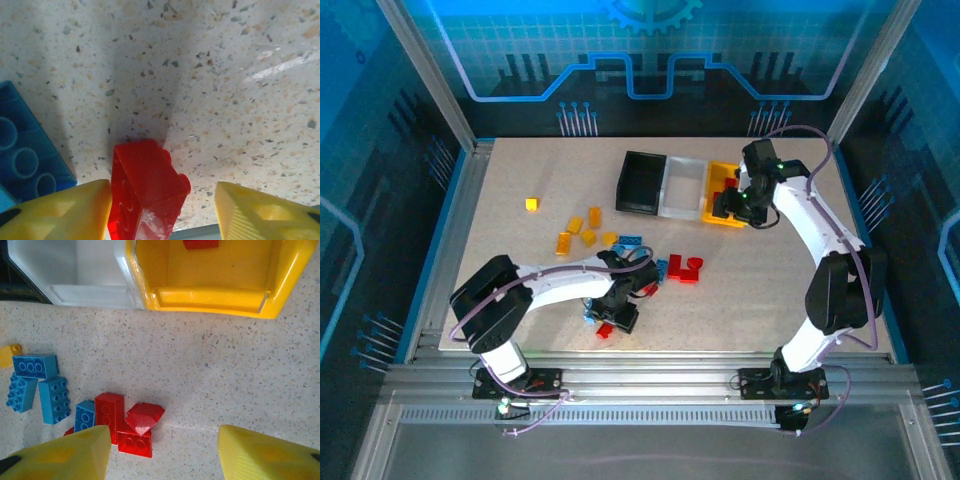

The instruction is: Sort the legos into containers by color

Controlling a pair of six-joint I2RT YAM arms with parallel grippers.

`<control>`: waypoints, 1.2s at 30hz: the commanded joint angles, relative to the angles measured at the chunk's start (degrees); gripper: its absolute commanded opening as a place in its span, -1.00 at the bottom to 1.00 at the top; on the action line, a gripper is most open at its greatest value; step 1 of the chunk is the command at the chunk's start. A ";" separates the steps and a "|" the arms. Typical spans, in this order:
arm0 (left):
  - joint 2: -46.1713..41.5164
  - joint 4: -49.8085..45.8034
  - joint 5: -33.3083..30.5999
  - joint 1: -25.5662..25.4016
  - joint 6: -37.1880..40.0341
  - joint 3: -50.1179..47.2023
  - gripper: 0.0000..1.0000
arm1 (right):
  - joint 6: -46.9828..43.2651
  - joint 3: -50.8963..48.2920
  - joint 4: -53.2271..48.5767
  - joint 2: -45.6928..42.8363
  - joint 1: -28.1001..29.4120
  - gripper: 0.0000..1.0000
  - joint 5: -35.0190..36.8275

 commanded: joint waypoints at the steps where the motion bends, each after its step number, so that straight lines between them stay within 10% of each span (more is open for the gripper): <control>1: 1.84 -0.96 -1.33 -0.18 0.50 1.29 -0.02 | 0.66 -0.92 -0.01 -2.86 0.61 0.20 -0.87; 13: 2.12 -5.04 -4.29 0.25 2.57 8.85 -0.44 | -0.41 -1.28 -2.09 -5.64 -1.43 0.20 -1.66; 24: 13.27 -3.97 5.55 11.61 4.87 44.06 -0.46 | 2.72 -16.43 -2.18 -19.82 -8.50 0.20 -3.70; 36: 38.51 23.62 22.55 16.74 -23.32 73.07 -0.47 | 11.99 -33.35 -4.26 -39.61 -5.34 0.18 -6.09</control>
